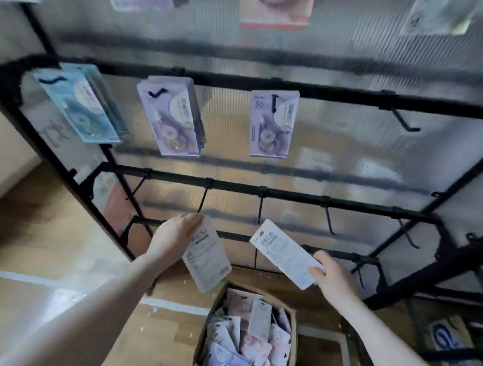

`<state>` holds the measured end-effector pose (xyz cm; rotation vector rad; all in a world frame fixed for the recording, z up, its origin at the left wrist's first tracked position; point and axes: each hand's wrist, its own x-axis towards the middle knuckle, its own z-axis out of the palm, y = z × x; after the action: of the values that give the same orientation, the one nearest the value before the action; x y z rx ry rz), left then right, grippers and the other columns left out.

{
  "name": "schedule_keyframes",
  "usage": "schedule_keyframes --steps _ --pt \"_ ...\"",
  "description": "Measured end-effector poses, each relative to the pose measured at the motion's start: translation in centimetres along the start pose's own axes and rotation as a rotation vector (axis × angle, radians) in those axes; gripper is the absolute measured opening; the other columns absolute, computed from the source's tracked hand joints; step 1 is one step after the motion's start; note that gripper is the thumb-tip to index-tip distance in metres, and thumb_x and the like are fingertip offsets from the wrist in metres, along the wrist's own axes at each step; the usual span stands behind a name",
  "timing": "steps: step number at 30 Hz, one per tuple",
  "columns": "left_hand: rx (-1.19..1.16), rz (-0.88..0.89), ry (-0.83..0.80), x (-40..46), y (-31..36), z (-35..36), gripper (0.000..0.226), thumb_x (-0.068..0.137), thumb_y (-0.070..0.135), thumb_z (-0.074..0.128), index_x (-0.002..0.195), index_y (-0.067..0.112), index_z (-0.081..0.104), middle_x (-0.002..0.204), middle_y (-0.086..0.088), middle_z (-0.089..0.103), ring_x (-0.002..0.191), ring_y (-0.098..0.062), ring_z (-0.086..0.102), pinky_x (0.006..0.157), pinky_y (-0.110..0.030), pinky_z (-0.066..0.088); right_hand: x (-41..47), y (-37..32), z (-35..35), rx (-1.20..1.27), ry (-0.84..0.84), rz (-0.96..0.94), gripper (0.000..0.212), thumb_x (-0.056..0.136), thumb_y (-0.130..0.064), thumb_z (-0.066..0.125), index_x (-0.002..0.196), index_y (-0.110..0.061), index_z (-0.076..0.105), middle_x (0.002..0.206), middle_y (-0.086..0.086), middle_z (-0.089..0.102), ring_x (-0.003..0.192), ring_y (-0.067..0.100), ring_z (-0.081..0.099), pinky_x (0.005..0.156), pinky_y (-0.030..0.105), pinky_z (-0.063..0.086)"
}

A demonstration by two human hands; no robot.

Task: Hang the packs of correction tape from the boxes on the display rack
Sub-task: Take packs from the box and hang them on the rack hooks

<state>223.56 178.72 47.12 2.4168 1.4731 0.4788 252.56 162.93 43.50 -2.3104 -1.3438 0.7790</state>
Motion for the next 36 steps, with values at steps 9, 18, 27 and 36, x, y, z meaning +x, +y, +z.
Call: schedule_keyframes --steps 9,18,27,36 --pt "0.015 -0.037 0.071 2.9 3.9 -10.3 0.024 0.095 0.027 0.048 0.084 0.012 0.064 0.078 0.001 0.062 0.069 -0.018 0.056 0.057 -0.030 0.039 -1.9 -6.4 -8.9 0.033 0.210 -0.144 0.003 0.095 -0.024 0.047 0.091 -0.023 0.046 0.075 -0.008 0.056 0.059 0.006 0.050 0.047 0.027 0.029" --pt "-0.067 -0.008 0.004 3.8 6.8 -18.0 0.023 0.094 0.022 0.047 0.113 0.029 0.058 0.097 0.004 0.059 0.084 -0.017 0.059 0.065 -0.028 0.047 -4.4 -8.2 -13.1 0.154 0.358 -0.217 0.015 0.092 -0.022 0.050 0.079 -0.021 0.043 0.060 -0.003 0.050 0.050 0.012 0.040 0.049 0.027 0.023" --pt "0.117 0.038 -0.083 5.1 8.3 -19.9 0.019 0.097 0.021 0.039 0.091 0.032 0.052 0.102 0.003 0.057 0.085 -0.016 0.057 0.063 -0.021 0.044 -4.4 -9.5 -14.1 0.116 0.387 -0.298 0.013 0.094 -0.021 0.047 0.088 -0.021 0.036 0.071 -0.005 0.050 0.055 0.009 0.046 0.046 0.024 0.027" --pt "0.091 0.009 -0.164 6.1 8.3 -19.1 0.024 0.098 0.017 0.037 0.087 0.031 0.053 0.100 0.003 0.050 0.086 -0.014 0.054 0.064 -0.016 0.041 -3.9 -9.3 -14.5 0.339 0.345 -0.246 0.022 0.090 -0.008 0.048 0.075 -0.019 0.035 0.067 -0.001 0.054 0.052 0.015 0.045 0.045 0.021 0.027"
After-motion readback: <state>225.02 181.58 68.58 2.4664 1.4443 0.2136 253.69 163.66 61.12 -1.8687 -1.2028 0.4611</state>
